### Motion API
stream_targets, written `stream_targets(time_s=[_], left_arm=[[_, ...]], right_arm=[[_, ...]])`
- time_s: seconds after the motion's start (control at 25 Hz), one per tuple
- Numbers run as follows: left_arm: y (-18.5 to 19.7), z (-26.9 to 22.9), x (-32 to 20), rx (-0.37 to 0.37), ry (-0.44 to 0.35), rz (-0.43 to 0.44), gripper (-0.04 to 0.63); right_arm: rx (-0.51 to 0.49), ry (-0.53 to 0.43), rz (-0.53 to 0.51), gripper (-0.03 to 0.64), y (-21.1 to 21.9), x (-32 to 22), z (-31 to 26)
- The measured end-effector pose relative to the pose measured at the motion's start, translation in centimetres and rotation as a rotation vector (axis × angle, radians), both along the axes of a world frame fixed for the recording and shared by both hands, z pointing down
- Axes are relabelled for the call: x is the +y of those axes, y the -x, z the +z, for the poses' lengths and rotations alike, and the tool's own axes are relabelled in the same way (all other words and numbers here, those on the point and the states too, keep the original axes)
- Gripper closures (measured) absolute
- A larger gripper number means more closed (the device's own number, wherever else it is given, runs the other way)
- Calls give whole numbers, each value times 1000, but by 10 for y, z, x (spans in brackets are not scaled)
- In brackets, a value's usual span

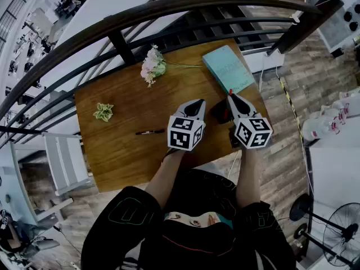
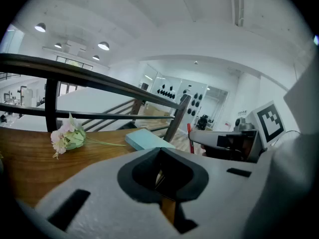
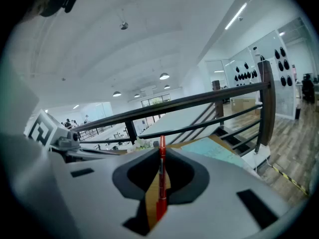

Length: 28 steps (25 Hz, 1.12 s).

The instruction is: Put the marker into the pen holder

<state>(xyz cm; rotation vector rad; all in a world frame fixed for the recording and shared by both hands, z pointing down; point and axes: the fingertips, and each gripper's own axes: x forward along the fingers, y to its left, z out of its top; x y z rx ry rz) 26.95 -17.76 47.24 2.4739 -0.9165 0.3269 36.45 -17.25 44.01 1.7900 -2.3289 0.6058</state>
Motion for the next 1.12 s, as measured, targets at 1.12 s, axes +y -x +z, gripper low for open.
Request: stream_targets(time_s=[1.12], left_arm=[[-61, 48, -2, -170, 42, -48, 588]], right_arm=[[5, 91, -107, 569, -56, -9, 79]])
